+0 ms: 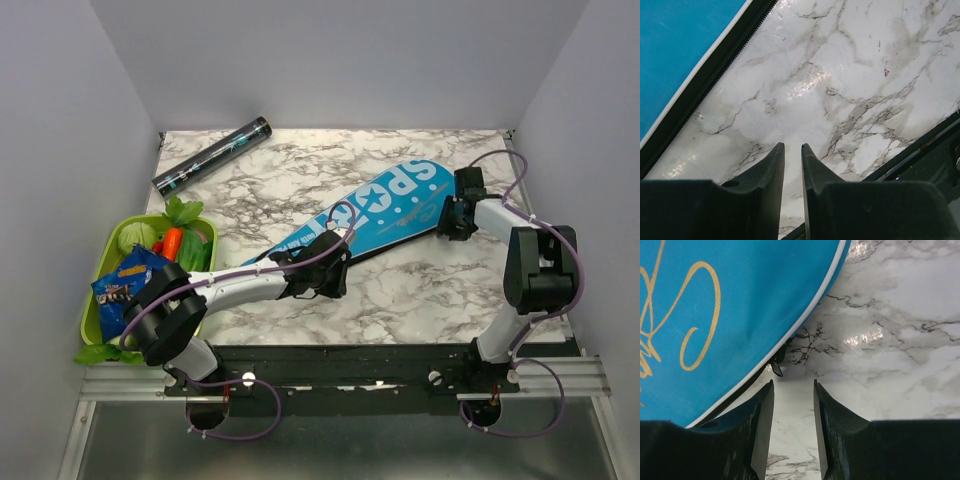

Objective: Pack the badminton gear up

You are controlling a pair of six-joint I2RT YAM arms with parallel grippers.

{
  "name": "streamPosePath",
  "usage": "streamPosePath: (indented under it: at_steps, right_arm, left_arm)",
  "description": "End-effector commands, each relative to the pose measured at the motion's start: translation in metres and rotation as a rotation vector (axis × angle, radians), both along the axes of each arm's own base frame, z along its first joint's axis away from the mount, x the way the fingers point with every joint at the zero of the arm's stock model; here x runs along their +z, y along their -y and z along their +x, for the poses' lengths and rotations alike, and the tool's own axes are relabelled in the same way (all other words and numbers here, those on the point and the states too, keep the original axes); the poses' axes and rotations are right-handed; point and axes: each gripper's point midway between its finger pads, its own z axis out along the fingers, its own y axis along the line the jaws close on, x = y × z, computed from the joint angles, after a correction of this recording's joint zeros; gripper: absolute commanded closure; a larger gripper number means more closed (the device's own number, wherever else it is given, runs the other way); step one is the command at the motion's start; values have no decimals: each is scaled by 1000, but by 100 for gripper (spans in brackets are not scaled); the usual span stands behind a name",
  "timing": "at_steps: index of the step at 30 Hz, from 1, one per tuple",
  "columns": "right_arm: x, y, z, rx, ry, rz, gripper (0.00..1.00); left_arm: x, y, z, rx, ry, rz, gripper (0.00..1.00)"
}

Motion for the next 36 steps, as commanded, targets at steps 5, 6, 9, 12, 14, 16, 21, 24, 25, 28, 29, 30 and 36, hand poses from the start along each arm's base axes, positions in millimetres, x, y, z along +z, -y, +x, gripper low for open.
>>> streamPosePath:
  at_steps: [5, 6, 9, 12, 14, 16, 21, 24, 25, 28, 29, 30, 36]
  right_arm:
    - [5, -5, 25, 94, 40, 2, 56]
    - [2, -6, 25, 101, 33, 6, 57]
    - [-1, -9, 26, 126, 13, 19, 62]
    - [-5, -9, 25, 134, -3, 18, 69]
    - [-5, -15, 25, 151, -3, 46, 74]
    - [-6, -18, 25, 162, -7, 58, 74]
    - [-6, -20, 27, 175, -13, 68, 82]
    - [-6, -21, 27, 180, -16, 71, 93]
    - [-6, -21, 28, 182, -16, 71, 94]
    - [-6, -21, 27, 183, -24, 70, 98]
    - [-6, -21, 27, 184, -25, 73, 99]
    - [-6, -22, 27, 188, -25, 78, 99]
    - [-8, -23, 26, 181, -28, 85, 99]
  left_arm:
    - [3, 3, 2, -22, 12, 7, 72]
    - [4, 5, 2, -23, 11, -1, 72]
    - [1, 5, 2, -25, 6, 5, 72]
    - [2, 5, 2, -24, 8, 4, 72]
    - [7, 8, 5, -21, 16, -5, 72]
    - [12, 8, 7, -13, 27, -6, 72]
    - [36, 10, 19, 5, 57, -13, 71]
    - [46, 1, 34, 58, 82, 8, 70]
    - [48, -3, 37, 73, 86, 14, 69]
    - [54, -21, 58, 149, 108, 59, 69]
    - [56, -26, 64, 170, 119, 74, 69]
    - [60, -32, 73, 199, 137, 92, 68]
    - [34, -73, 121, 326, 99, 192, 68]
